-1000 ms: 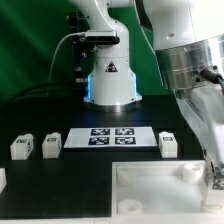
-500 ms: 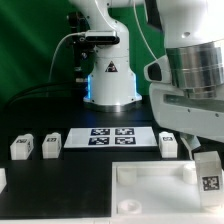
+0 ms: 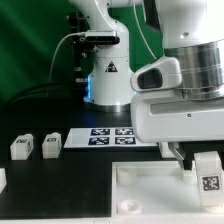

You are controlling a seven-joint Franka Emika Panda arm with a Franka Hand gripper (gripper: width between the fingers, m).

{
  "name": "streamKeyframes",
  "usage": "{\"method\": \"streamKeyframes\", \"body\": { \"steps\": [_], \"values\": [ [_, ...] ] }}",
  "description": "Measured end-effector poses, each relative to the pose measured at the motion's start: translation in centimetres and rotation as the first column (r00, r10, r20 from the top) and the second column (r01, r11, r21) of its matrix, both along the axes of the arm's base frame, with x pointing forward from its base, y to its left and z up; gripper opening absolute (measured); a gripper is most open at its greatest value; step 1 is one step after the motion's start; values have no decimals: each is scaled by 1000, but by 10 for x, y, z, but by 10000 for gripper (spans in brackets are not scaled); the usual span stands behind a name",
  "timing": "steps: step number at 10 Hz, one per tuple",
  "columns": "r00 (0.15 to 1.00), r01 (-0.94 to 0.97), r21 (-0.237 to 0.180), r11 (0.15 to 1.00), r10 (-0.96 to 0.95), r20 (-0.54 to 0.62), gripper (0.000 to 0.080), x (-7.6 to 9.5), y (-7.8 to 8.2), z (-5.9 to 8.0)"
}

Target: Assemble one leg

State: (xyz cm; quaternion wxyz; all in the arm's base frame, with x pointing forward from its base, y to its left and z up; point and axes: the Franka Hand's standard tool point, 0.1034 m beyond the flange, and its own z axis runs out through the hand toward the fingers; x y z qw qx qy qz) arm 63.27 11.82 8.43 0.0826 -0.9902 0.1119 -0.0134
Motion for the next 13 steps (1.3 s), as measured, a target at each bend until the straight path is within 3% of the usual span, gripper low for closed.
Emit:
{"method": "streamKeyframes", "body": {
  "steps": [1,2,3,4,5,7,8,10,12,13],
  "values": [
    [997,-70,-10,997,70,12,649,0,1,0],
    [1000,-22,-1,1000,22,4,649,0,1,0],
    [1000,-12,0,1000,12,3,558,0,1,0],
    [999,34,3,999,-34,-5,374,0,2,0],
    [991,133,9,991,-132,-21,307,0,1,0],
    [950,308,11,951,-307,-52,307,0,-1,0],
    [879,472,17,881,-470,-82,307,0,-2,-1],
    [633,768,10,640,-757,-161,307,-1,1,-1],
    [143,988,-6,152,-942,-303,303,1,7,-1],
    [66,997,-24,77,-945,-320,302,1,6,-1]
  ]
}}
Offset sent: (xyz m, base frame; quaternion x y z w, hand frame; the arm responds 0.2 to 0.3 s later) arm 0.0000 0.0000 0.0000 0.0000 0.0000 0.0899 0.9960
